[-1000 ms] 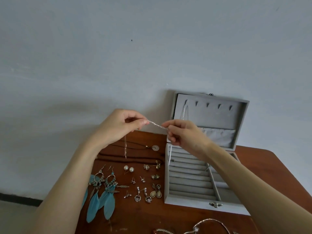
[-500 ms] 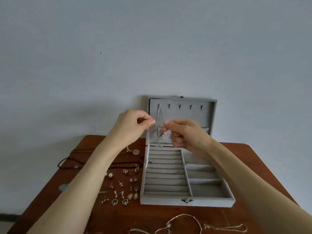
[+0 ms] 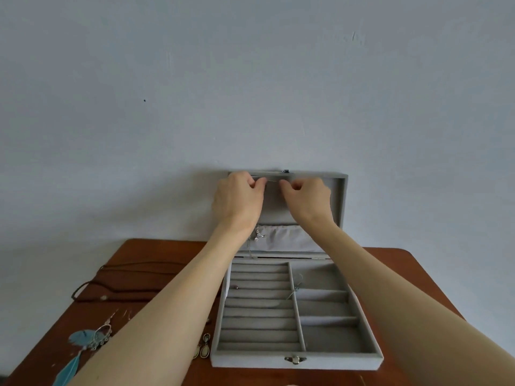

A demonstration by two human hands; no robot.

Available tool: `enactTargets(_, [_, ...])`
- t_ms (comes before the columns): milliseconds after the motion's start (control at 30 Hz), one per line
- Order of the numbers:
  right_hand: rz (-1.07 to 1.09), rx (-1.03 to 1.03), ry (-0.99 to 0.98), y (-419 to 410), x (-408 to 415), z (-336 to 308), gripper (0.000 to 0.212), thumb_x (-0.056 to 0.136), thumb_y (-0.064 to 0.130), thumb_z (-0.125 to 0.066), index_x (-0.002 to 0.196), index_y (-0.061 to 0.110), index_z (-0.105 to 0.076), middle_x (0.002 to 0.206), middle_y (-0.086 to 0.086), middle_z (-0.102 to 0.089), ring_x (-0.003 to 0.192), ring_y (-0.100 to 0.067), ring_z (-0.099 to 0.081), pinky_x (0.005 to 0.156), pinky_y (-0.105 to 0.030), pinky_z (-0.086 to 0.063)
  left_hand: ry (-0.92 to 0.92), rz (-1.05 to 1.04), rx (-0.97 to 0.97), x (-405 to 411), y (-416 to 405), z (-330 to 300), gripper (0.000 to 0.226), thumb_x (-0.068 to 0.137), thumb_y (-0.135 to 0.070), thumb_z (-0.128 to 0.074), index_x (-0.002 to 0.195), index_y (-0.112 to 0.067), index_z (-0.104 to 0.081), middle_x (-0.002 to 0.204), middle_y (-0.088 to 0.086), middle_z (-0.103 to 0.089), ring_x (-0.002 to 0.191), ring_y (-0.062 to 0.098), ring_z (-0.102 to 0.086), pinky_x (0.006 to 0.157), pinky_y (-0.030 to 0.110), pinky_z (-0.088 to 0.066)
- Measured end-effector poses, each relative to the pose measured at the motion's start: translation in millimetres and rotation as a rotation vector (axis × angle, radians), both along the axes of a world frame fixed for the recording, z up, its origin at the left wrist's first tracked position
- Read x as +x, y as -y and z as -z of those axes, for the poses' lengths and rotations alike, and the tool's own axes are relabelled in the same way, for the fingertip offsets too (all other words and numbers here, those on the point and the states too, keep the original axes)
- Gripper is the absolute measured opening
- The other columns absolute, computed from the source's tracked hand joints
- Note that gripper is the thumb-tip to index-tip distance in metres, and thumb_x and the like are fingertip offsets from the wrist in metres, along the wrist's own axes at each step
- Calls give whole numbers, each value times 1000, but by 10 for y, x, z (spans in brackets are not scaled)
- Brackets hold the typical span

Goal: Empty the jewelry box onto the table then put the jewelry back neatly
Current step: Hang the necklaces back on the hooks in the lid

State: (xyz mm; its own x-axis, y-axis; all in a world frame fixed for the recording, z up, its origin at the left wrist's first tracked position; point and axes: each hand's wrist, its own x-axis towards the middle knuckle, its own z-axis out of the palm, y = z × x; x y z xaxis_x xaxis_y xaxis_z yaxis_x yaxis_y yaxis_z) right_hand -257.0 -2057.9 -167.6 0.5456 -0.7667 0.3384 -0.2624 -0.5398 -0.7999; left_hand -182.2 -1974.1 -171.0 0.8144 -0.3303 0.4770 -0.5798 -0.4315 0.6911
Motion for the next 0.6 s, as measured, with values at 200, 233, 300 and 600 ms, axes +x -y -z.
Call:
enactTargets(200, [8,198,1,-42,68,160,39,89,26,-53,78,-8,-67,62,-12,-54,60,-24,-46,58,-28,-41,-63,9,0,17,8,107,46,88,-38,-55,50,-12,-49,57,8,-58,65,30,-58,54,28,-42])
enactTargets(233, [0,225,2,-45,60,202,39,89,27,-53,81,-9,-67,65,-13,-55,60,-25,-46,60,-29,-42,-74,21,9,10,-4,147,47,88,-38,-54,49,-14,-48,58,9,-60,64,30,-59,55,29,-44])
enactTargets(300, [-25,277,-1,-51,28,267,39,91,27,-52,80,-7,-67,62,-10,-54,56,-23,-45,61,-31,-41,-108,48,22,-15,-37,224,46,90,-37,-52,49,-16,-49,58,11,-62,61,29,-62,57,33,-50])
enactTargets(600, [-186,503,77,-137,-214,506,29,95,17,-46,72,10,-62,59,-4,-58,49,-15,-52,49,-22,-44,-206,176,50,-211,-324,508,38,94,-33,-48,79,-4,-68,67,12,-68,66,21,-66,61,27,-49])
